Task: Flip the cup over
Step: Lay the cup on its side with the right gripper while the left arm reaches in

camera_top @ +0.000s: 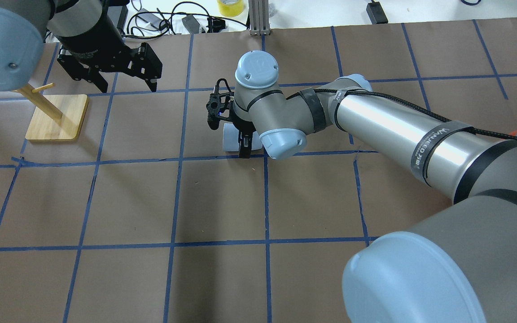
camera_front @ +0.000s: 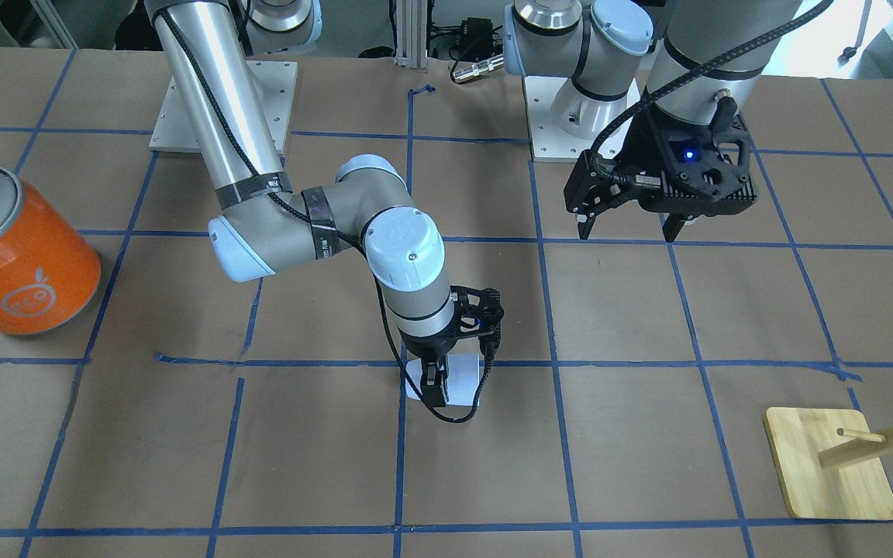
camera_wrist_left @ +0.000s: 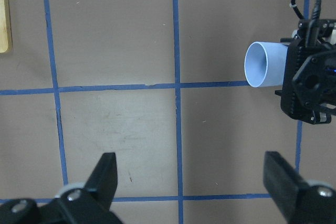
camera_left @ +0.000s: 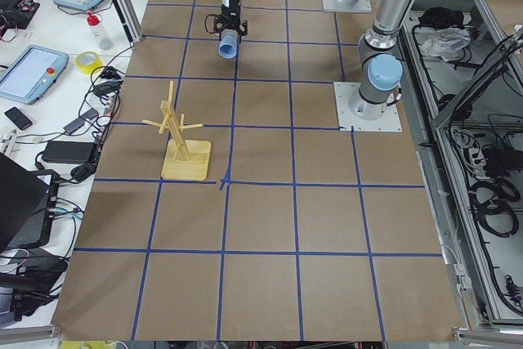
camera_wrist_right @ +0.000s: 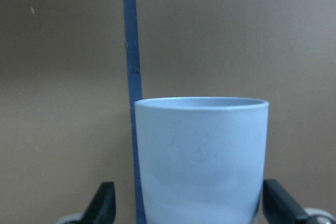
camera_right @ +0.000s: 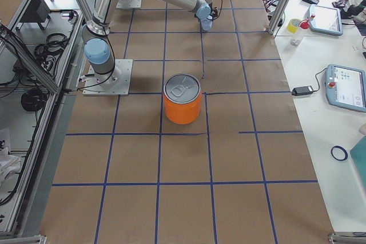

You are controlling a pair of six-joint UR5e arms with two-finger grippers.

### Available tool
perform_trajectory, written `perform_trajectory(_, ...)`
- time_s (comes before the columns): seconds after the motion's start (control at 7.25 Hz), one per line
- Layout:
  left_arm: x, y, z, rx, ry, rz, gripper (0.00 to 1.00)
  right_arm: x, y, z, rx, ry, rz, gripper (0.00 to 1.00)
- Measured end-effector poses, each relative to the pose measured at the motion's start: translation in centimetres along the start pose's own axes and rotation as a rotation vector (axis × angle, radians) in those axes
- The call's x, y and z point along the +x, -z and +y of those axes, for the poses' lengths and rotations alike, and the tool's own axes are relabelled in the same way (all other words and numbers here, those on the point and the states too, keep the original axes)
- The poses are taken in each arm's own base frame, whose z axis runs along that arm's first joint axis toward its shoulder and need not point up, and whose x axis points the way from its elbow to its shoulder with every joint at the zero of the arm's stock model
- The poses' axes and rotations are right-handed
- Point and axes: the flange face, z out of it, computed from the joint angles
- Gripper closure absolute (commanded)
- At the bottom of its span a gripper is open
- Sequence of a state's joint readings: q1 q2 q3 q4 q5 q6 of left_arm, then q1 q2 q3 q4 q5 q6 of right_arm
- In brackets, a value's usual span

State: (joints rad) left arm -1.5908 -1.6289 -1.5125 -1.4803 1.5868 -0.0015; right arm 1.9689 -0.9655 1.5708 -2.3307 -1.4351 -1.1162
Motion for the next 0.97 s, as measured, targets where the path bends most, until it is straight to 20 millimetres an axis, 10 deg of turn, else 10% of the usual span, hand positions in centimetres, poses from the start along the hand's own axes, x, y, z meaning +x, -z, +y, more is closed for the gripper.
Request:
perform_trajectory(0.55,0.2,-1.5,-1.1,-0.017,0.012,0.050,0.00,1.1,2.8,0.8,0.016,-0.022,0.022,0.12)
perform_trajectory(0.97,0.3,-7.9,-5.1,-0.022,0.032,0.213,0.00,2.7,11.1,6.1,-0.010,-0.191,-0.013,0.15)
